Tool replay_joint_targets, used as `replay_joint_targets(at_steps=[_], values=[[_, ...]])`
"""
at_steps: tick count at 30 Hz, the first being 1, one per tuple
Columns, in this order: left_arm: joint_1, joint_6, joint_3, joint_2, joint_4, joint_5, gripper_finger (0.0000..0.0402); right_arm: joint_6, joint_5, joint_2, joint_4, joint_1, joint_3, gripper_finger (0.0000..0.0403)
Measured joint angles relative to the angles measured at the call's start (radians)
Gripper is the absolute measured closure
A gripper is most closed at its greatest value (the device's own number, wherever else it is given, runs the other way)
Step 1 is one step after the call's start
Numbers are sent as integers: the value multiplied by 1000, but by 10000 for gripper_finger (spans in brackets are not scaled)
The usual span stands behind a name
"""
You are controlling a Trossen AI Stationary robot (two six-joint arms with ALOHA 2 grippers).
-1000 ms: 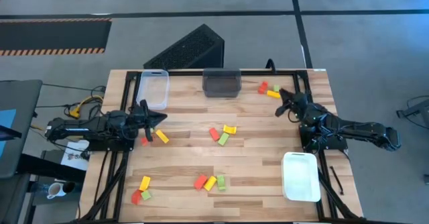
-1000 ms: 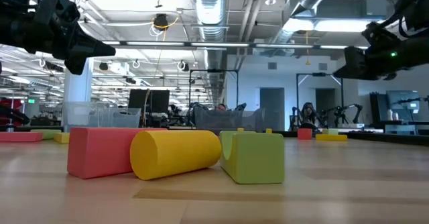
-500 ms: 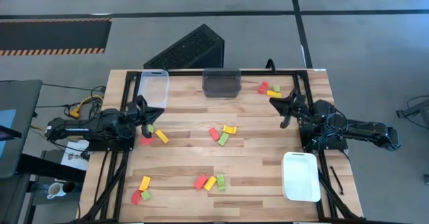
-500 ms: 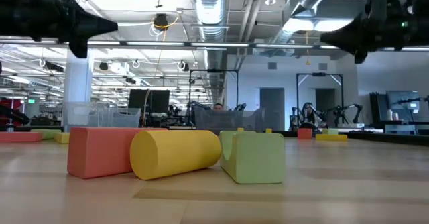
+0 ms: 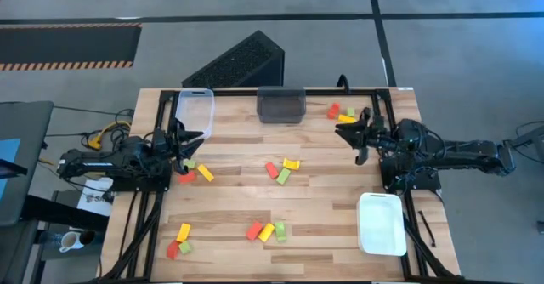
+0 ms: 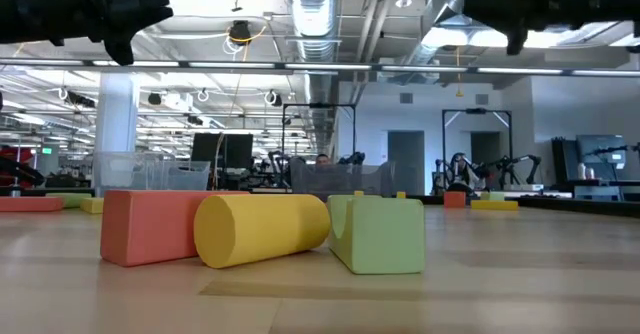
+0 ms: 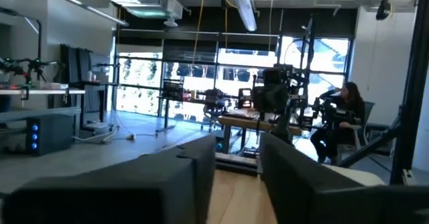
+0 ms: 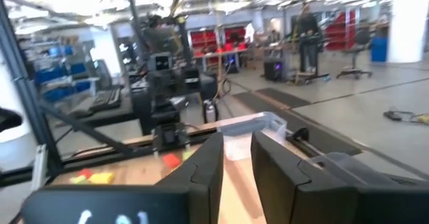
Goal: Sort & place blocks by color
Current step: Put the pink block into the transparent bin
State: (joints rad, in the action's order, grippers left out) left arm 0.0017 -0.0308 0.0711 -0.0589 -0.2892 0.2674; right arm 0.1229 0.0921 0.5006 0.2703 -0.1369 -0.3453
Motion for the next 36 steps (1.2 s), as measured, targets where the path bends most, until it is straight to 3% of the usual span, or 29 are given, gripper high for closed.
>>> replay_joint_targets(at_steps=[6,12,15,23,36], values=[[0,13,58,-14,5,0,204,-63,7,176,-2,63,-123,257],[0,36,217,-148,125,1,164,-80,13,336,-11,87,-239,219],[0,44,297,-255,195,0,159,-82,13,403,-20,89,-290,204],[0,38,467,-568,349,-17,161,-80,14,574,-252,141,-454,177],[-1,-2,491,-912,292,-70,161,-17,13,784,-599,232,-643,179]])
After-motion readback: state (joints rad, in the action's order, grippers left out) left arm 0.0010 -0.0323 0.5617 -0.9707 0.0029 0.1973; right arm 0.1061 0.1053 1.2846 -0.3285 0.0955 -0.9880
